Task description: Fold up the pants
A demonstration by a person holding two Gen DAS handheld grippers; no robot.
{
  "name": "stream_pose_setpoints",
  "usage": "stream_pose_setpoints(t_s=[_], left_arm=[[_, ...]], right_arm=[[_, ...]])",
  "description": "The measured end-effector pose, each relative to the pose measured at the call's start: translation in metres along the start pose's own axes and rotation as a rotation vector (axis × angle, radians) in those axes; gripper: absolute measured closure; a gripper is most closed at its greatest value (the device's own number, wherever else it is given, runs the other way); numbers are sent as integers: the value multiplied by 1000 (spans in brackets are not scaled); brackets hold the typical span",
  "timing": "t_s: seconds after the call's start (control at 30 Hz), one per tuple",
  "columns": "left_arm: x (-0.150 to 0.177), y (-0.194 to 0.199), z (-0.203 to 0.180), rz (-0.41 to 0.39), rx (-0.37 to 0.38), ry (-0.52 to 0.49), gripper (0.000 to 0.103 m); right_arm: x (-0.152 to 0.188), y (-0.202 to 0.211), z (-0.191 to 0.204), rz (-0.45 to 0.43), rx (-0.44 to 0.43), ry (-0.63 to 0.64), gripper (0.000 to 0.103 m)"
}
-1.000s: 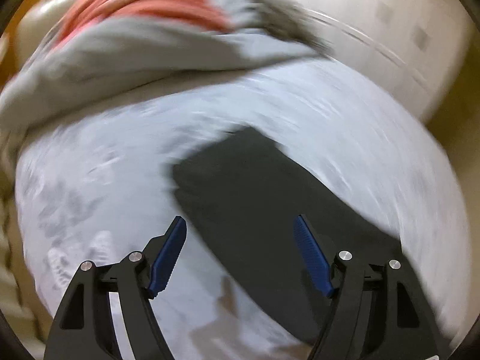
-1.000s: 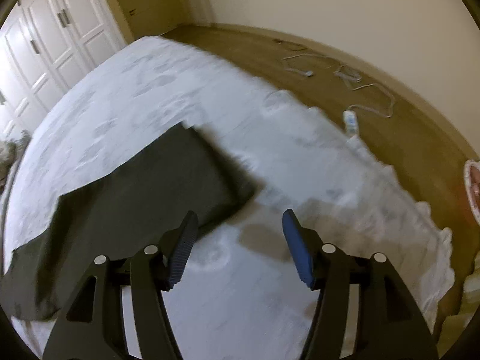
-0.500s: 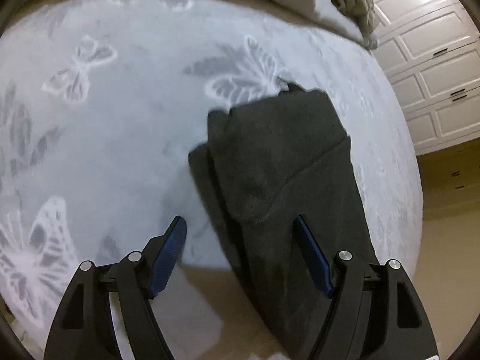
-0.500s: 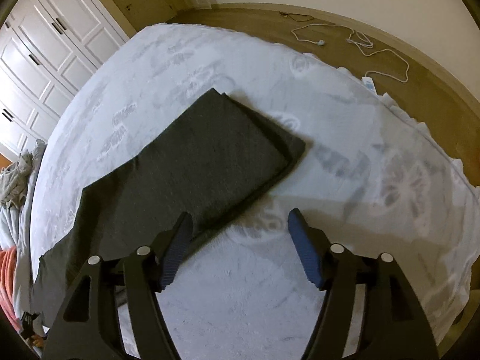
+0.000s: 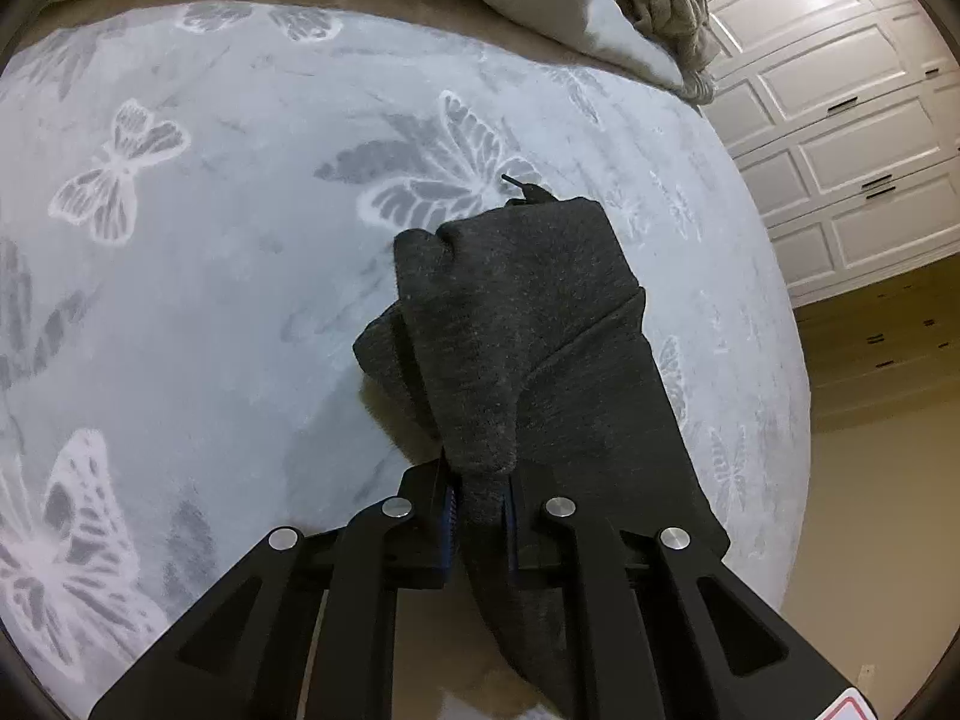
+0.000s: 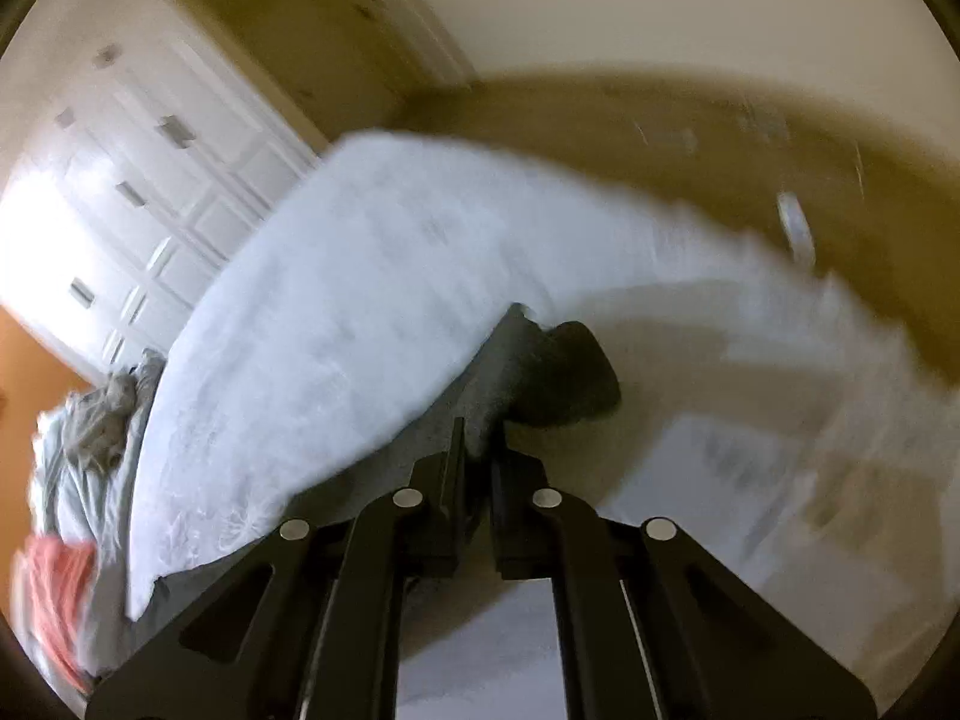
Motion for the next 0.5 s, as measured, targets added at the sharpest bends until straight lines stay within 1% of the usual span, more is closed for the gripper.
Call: stream_pose_setpoints(t_s=[0.03,0.07,0.1,0.13,0.2,0.33,0.37,0.43,0.47,0.5], left_arm=[[0,-6,4,9,-31,-2,94],[0,-14,6,16,-50,5,94],[1,-15,6,13,-57,3,94],[1,-14,5,8,-61,-6,94],[2,-14,1,-4,-75,-27,94],[2,-5,1,-20,-56,-12,94],[3,-8,1,-18,-75,-21,93],[6,-15,1,-23,-118,-43,90],[6,-13,-1,-42,-135,-64,88],[10,-6,-5,-78,-163,-101,86]], right_arm=[[4,-3,-7,20,31,21,99],[17,-15,-21,74,47,-4,99],[41,-36,-38,173,47,-65,99],[53,-45,-44,213,42,-81,99],[43,-38,-39,183,29,-56,98],[23,-8,-24,104,-20,-31,98],[25,-6,-28,107,-22,-31,98],[45,-22,-42,189,-11,-73,98],[55,-29,-46,229,-12,-83,98],[58,-30,-46,225,-12,-78,98]])
Point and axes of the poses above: each gripper's, at about its wrist camera, not at the fingertips, and y roughly against the way its jaws point, z to its left, x to its underside, the point moved 7 cm from there along -y, roughly the way its jaws point, and after that the axes turned 14 degrees about y, right-handed, at the moved point
